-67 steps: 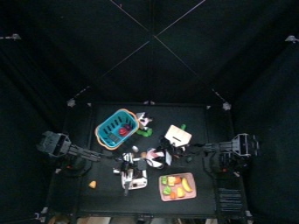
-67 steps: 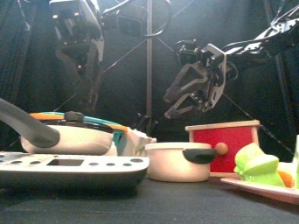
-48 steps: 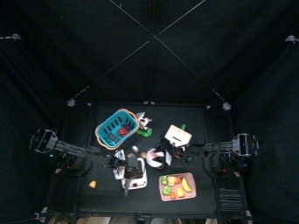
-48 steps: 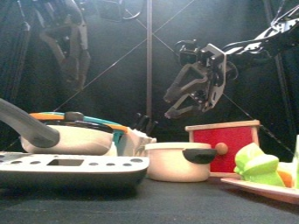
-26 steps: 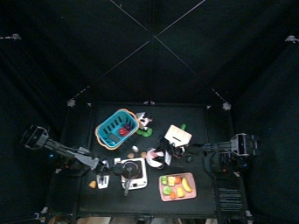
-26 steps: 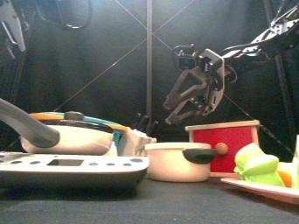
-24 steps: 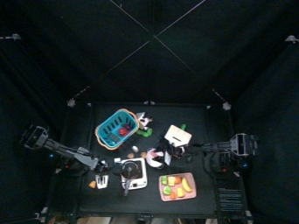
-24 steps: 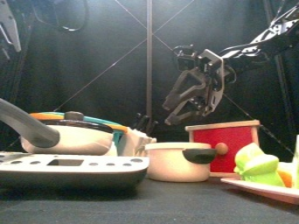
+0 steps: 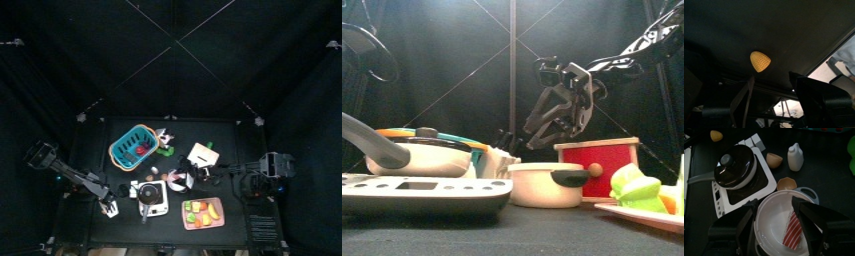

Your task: Grab corn top

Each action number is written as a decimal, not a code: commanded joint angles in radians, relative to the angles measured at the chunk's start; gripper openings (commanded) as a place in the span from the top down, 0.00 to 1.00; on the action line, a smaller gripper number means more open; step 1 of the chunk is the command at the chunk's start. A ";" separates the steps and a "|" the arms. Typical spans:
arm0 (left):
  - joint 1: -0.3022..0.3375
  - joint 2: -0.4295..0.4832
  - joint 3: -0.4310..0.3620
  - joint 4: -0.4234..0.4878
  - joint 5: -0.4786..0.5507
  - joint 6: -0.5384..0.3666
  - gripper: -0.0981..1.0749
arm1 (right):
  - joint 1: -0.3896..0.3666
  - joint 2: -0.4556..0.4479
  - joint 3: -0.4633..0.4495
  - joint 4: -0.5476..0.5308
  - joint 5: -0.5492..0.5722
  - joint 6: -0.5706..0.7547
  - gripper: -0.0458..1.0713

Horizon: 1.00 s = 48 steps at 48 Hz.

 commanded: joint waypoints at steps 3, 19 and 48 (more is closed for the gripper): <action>-0.014 0.009 0.008 -0.009 -0.034 -0.069 0.13 | -0.003 -0.008 -0.032 -0.003 0.005 -0.003 0.16; -0.029 0.058 0.060 -0.064 -0.127 -0.175 0.13 | -0.005 -0.002 -0.037 -0.009 0.037 -0.002 0.16; -0.066 0.149 0.129 -0.080 -0.193 -0.175 0.13 | -0.005 -0.003 -0.038 -0.009 0.043 -0.002 0.16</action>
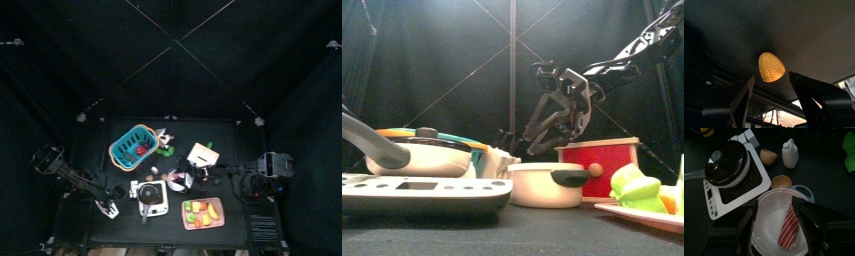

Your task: Grab corn top

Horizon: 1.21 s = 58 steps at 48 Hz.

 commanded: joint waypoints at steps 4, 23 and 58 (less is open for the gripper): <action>-0.008 0.021 0.003 -0.003 -0.063 0.000 0.13 | -0.005 -0.020 -0.025 0.000 -0.003 0.000 0.16; -0.009 0.044 0.015 -0.025 -0.126 0.002 0.14 | -0.005 -0.017 -0.026 0.000 0.000 0.000 0.16; -0.011 0.064 0.035 -0.025 -0.186 0.011 0.17 | -0.005 -0.017 -0.029 0.002 0.003 0.000 0.16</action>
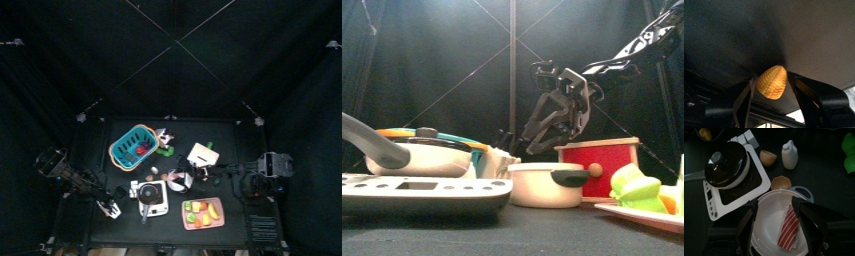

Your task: Grab corn top

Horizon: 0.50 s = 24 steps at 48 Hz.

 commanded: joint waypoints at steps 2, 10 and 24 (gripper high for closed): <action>-0.002 -0.002 -0.011 0.000 -0.002 0.003 0.18 | -0.005 -0.017 -0.023 0.003 -0.003 -0.002 0.16; -0.002 -0.003 -0.011 0.000 -0.002 0.003 0.26 | -0.005 -0.017 -0.023 0.002 -0.003 -0.002 0.16; -0.002 -0.035 -0.017 0.011 -0.012 0.005 0.40 | -0.005 -0.017 -0.028 0.003 -0.003 0.000 0.16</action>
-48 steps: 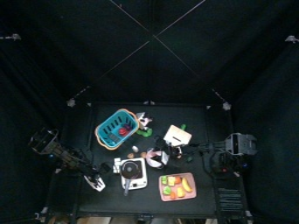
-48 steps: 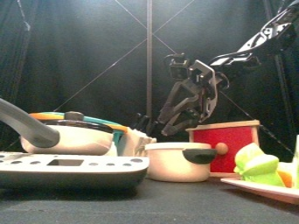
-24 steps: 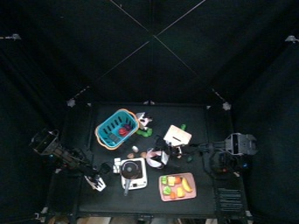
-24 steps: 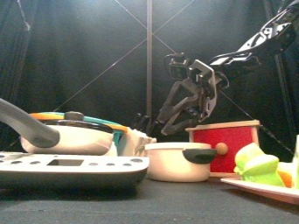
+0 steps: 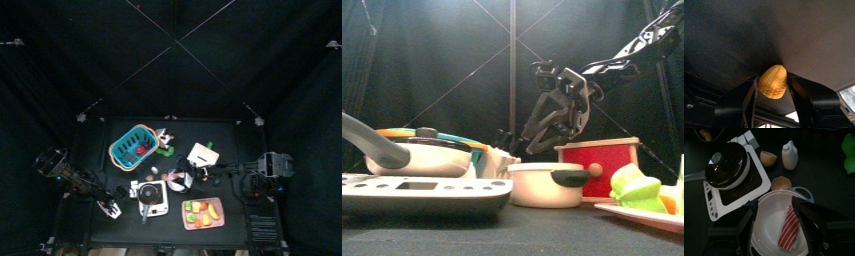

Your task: Grab corn top

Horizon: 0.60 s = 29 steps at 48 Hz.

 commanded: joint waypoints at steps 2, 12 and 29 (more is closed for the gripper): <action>-0.002 -0.038 -0.017 0.003 0.002 0.000 0.41 | -0.003 -0.018 -0.025 0.002 -0.003 0.000 0.16; -0.002 -0.121 -0.009 0.028 0.002 -0.006 0.42 | -0.005 -0.018 -0.025 0.003 -0.003 0.000 0.16; 0.015 -0.164 -0.008 0.087 -0.017 0.005 0.42 | -0.005 -0.018 -0.026 0.000 0.017 -0.002 0.16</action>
